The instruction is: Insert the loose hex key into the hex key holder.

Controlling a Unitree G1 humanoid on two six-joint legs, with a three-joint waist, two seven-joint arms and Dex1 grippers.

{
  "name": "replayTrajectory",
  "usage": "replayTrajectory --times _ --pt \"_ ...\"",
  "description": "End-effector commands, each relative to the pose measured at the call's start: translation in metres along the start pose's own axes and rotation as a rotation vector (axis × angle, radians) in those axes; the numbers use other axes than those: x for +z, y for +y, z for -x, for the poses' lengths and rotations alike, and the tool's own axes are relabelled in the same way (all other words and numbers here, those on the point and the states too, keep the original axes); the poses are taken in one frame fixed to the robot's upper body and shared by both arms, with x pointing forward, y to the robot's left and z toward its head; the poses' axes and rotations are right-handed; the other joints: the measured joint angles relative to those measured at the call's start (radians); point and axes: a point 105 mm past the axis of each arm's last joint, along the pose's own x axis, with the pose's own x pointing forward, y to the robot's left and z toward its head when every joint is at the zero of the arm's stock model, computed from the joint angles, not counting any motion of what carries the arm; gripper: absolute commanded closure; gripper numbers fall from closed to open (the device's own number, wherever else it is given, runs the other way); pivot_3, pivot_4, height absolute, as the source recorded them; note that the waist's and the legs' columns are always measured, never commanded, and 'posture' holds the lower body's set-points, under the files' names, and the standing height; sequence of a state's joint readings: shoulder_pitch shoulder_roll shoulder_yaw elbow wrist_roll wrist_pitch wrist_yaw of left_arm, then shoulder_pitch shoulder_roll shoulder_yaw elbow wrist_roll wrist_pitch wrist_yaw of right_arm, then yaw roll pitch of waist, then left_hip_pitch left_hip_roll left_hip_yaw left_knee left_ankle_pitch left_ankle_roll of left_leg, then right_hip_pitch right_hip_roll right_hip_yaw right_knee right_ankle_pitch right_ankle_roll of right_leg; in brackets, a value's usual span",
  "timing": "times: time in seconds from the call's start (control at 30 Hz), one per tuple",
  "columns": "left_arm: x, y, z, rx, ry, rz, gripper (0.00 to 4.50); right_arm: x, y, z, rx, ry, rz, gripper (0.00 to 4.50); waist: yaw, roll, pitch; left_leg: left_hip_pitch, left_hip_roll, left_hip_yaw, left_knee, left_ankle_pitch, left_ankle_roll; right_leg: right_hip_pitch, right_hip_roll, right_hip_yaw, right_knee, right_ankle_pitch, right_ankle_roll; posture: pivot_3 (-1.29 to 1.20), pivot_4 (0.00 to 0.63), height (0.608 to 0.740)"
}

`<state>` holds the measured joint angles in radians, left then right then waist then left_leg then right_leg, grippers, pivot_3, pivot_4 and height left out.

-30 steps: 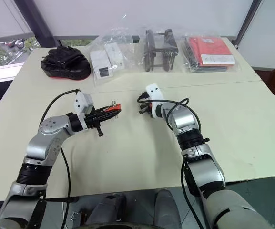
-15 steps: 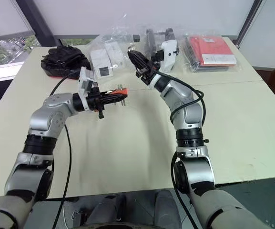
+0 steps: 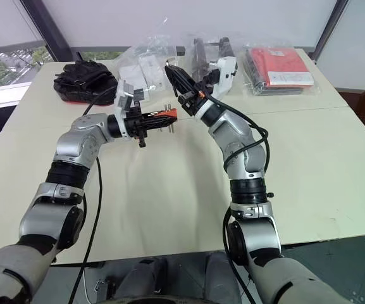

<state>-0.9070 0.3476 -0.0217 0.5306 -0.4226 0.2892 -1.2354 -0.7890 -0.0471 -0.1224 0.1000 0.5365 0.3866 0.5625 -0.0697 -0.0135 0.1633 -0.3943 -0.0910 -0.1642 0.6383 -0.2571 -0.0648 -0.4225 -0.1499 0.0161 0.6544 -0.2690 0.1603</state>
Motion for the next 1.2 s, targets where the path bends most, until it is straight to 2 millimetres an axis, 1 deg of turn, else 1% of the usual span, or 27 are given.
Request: replayTrajectory --times 0.03,0.13,0.57,0.77,0.93,1.1,1.2 --pt "0.018 0.000 -0.004 -0.012 -0.038 -0.067 4.50 0.013 0.013 -0.003 0.046 -0.047 0.023 4.45 0.000 0.000 0.000 0.000 0.000 0.000 0.000 0.000 0.000 0.000 0.000 0.000 0.000 0.000 0.000 0.00 0.150 0.740" --pt "0.022 0.003 -0.005 0.006 -0.058 -0.073 4.50 0.011 0.013 -0.002 0.046 -0.039 0.022 4.45 0.000 0.000 0.000 0.000 0.000 0.000 0.000 0.000 0.000 0.000 0.000 0.000 0.000 0.000 0.000 0.00 0.150 0.740" --pt "0.030 0.004 -0.005 0.014 -0.090 -0.079 4.50 0.005 0.013 0.000 0.041 -0.032 0.009 4.45 0.000 0.000 0.000 0.000 0.000 0.000 0.000 0.000 0.000 0.000 0.000 0.000 0.000 0.000 0.000 0.00 0.150 0.740" --pt "0.037 0.001 -0.006 0.005 -0.124 -0.052 4.50 0.002 0.006 0.003 0.019 -0.026 0.010 4.45 -0.001 0.000 0.000 0.000 0.000 0.000 0.000 0.000 0.000 0.000 0.000 0.000 0.000 0.000 0.000 0.00 0.150 0.740" --pt "0.045 0.004 -0.004 0.029 -0.171 -0.014 4.50 0.000 -0.001 0.007 -0.004 -0.019 0.026 4.45 -0.001 0.000 0.000 0.000 0.000 0.000 0.000 0.000 0.000 0.000 0.000 0.000 0.000 0.000 0.000 0.00 0.150 0.740" --pt "0.046 0.005 -0.002 0.037 -0.174 -0.008 4.50 0.001 -0.004 0.009 -0.009 -0.015 0.039 4.45 -0.001 0.000 0.000 0.000 0.000 0.000 0.000 0.000 0.000 0.000 0.000 0.000 0.000 0.000 0.000 0.00 0.150 0.740" --pt "0.047 0.004 -0.002 0.036 -0.170 -0.014 4.50 -0.002 -0.006 0.011 -0.002 0.008 0.052 4.45 0.000 0.000 0.000 0.000 0.000 0.000 0.000 0.000 0.000 0.000 0.000 0.000 0.000 0.000 0.000 0.00 0.150 0.740"
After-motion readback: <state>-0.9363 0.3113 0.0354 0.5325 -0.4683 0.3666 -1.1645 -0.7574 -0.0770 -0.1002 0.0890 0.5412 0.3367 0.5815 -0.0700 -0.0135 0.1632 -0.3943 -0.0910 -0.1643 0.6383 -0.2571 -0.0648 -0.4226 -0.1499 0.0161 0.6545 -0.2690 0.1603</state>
